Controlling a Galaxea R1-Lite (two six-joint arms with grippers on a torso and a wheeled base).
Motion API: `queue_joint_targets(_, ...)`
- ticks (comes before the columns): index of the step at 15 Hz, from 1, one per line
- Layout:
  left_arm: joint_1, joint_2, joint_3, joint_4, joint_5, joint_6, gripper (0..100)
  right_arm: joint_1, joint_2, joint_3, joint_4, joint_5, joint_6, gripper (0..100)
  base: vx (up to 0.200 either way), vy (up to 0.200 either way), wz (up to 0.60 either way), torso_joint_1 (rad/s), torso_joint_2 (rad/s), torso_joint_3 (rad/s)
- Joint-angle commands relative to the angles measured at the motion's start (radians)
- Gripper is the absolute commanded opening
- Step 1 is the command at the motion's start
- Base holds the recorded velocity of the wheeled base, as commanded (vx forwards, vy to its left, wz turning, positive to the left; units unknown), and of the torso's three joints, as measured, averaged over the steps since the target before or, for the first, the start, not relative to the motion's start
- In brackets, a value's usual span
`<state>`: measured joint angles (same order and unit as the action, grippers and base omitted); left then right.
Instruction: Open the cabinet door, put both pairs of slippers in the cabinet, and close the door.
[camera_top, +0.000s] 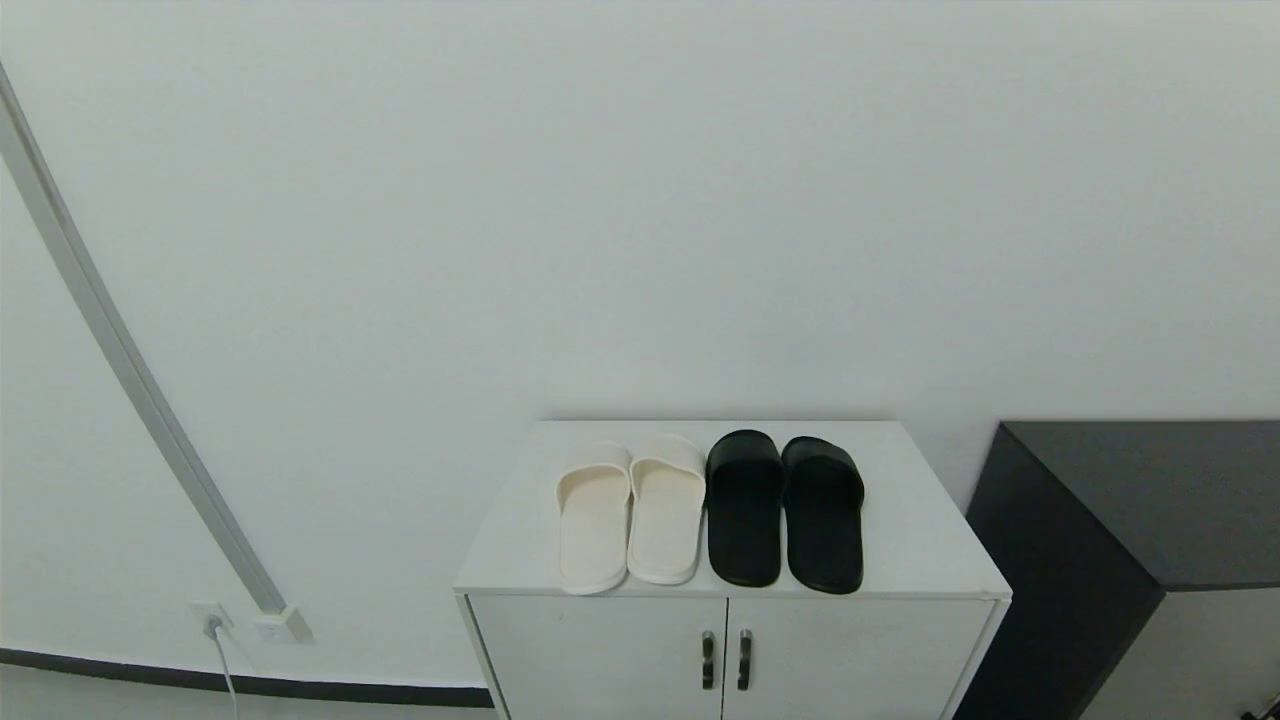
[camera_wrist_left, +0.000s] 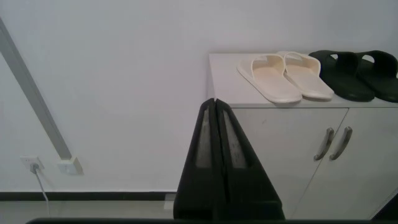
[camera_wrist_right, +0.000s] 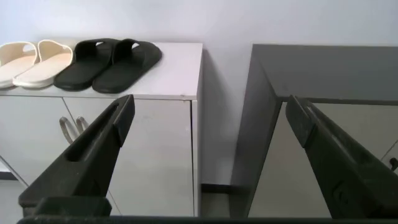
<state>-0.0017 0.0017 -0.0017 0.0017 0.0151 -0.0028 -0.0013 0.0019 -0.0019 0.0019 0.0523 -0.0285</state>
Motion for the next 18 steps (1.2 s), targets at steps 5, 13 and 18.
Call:
queue_joint_targets(5,0.0,0.0,0.0,0.0,0.0,0.004,0,0.04,0.268,-0.242,0.052,0.018,0.159,100,0.0,0.0,0.0,0.0,0.0,0.0)
queue_joint_targets(13,0.0,0.001,0.0,0.0,0.0,0.006,0,0.3,0.981,-0.428,-0.114,0.063,0.145,100,0.0,0.0,0.0,0.0,0.0,0.0)
queue_joint_targets(18,0.0,0.0,0.0,0.0,-0.001,0.006,0,0.681,1.304,-0.595,-0.206,-0.272,0.368,100,0.0,0.0,0.0,0.0,0.0,0.0)
